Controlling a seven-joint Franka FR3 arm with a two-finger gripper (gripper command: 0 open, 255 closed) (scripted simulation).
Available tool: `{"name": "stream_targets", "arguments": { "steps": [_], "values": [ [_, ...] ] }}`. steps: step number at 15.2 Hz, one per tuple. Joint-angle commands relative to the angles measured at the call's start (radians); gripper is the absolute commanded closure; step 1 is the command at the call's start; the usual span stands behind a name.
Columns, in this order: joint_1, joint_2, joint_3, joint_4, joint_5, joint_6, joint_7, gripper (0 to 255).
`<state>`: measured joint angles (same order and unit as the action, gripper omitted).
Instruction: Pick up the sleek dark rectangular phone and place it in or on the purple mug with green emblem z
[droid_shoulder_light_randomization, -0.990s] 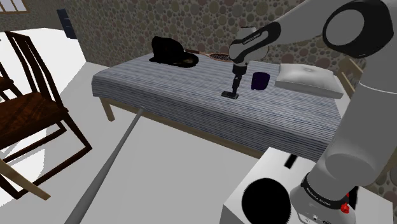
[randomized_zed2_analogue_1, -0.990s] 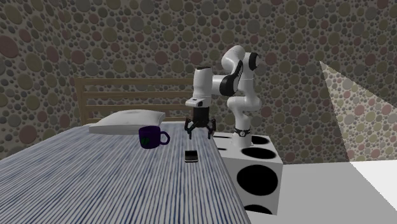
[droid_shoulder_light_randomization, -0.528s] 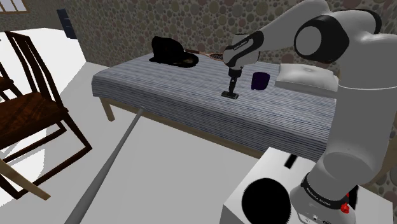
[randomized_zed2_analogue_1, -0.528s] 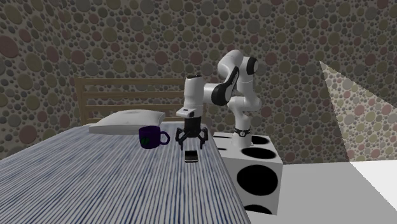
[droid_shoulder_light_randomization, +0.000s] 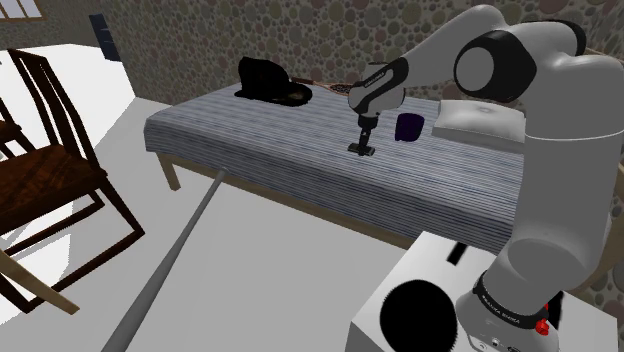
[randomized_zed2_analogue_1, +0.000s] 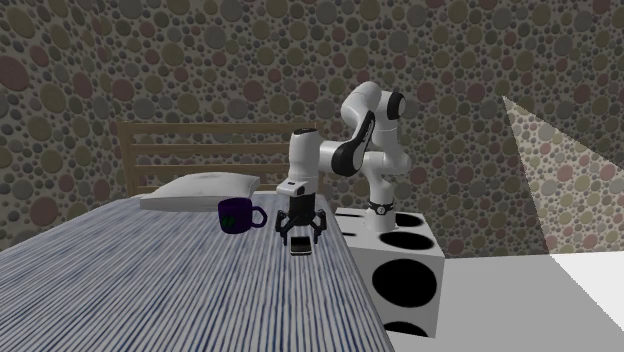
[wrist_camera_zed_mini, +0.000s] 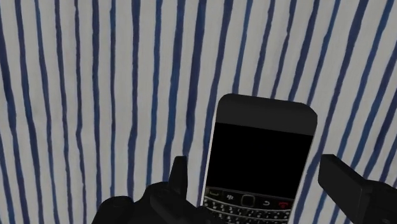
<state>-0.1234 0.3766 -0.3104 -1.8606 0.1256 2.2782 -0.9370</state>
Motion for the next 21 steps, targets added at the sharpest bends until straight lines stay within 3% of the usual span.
{"name": "stream_targets", "arguments": {
  "steps": [1,4,5,14,21],
  "values": [
    [0.0,0.0,0.0,-0.001,0.0,0.001,0.0,0],
    [0.0,0.0,0.0,-0.001,0.0,0.001,0.0,0],
    [0.0,0.0,0.0,-0.001,0.0,0.001,0.0,255],
    [0.0,0.0,0.0,-0.001,0.0,0.001,0.0,255],
    [0.006,-0.046,-0.009,0.034,-0.02,-0.077,0.012,255]
  ]
}}
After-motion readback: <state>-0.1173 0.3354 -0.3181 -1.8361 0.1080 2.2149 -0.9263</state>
